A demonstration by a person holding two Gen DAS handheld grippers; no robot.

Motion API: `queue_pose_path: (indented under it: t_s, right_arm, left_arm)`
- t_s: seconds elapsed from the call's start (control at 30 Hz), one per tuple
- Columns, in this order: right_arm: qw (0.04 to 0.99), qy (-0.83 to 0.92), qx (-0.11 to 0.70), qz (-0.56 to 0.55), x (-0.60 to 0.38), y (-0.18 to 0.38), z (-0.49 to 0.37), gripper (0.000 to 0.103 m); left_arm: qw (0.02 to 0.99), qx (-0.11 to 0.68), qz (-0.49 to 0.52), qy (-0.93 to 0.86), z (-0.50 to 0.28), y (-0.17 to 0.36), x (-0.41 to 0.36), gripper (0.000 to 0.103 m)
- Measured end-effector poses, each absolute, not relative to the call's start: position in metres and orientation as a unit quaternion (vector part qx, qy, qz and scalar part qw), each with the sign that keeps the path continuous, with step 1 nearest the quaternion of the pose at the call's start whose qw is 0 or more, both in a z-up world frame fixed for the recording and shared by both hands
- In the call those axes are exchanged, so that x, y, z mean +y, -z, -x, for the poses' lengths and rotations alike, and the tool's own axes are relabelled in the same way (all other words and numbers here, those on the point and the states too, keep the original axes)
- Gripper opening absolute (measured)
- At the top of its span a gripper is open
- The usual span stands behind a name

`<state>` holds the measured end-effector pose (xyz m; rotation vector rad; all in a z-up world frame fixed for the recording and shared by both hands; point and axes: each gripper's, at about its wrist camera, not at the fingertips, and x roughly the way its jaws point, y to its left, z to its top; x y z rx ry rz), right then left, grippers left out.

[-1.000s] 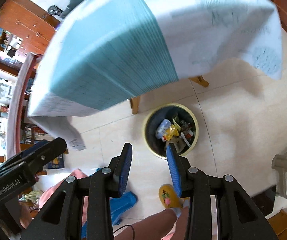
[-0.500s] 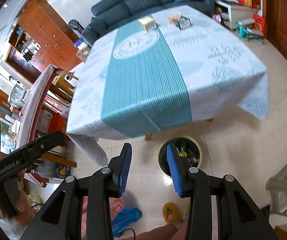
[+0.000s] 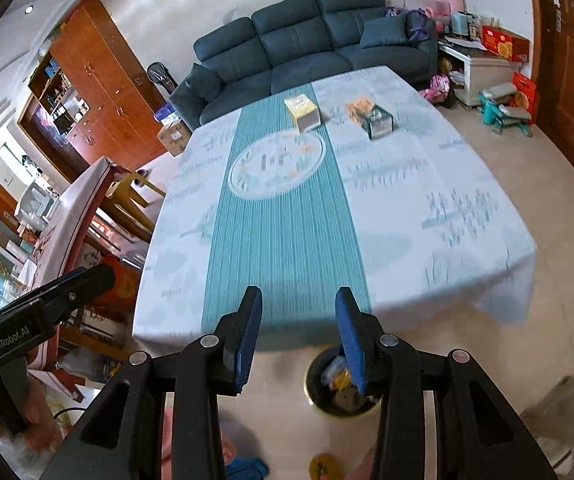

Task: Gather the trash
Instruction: 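Move both tools back over the table toward the last two items, then grasp the yellow toothpaste box with the left tool while the right tool grasps the milk carton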

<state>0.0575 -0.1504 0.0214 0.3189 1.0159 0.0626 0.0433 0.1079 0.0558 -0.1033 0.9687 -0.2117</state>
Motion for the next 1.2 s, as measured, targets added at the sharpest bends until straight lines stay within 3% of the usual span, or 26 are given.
queue_pose_path:
  t_s: [0.43, 0.57, 0.77, 0.9, 1.1, 1.17, 1.2]
  right_arm:
    - [0.851, -0.079, 0.509, -0.1, -0.238, 0.014, -0.288, 0.04]
    - [0.847, -0.082, 0.519, -0.084, -0.269, 0.034, -0.35, 0.053]
    - [0.828, -0.09, 0.549, -0.066, -0.296, 0.087, -0.427, 0.056]
    - [0.823, -0.096, 0.558, -0.04, -0.297, 0.121, -0.46, 0.063]
    - [0.808, -0.108, 0.579, -0.018, -0.294, 0.164, -0.488, 0.063]
    - [0.806, -0.115, 0.581, -0.007, -0.293, 0.173, -0.493, 0.052]
    - [0.807, -0.122, 0.578, -0.005, -0.294, 0.175, -0.495, 0.052]
  left_arm:
    - [0.881, 0.467, 0.067, 0.037, -0.225, -0.049, 0.06, 0.072]
    - [0.873, 0.482, 0.072, 0.018, -0.296, -0.042, 0.037, 0.072]
    - [0.858, 0.511, 0.061, 0.009, -0.399, -0.023, -0.006, 0.074]
    - [0.844, 0.534, 0.057, 0.004, -0.46, 0.001, -0.029, 0.078]
    - [0.828, 0.558, 0.055, -0.006, -0.519, 0.037, -0.051, 0.078]
    - [0.821, 0.567, 0.063, -0.009, -0.533, 0.048, -0.056, 0.078]
    - [0.819, 0.57, 0.068, -0.009, -0.537, 0.052, -0.056, 0.078]
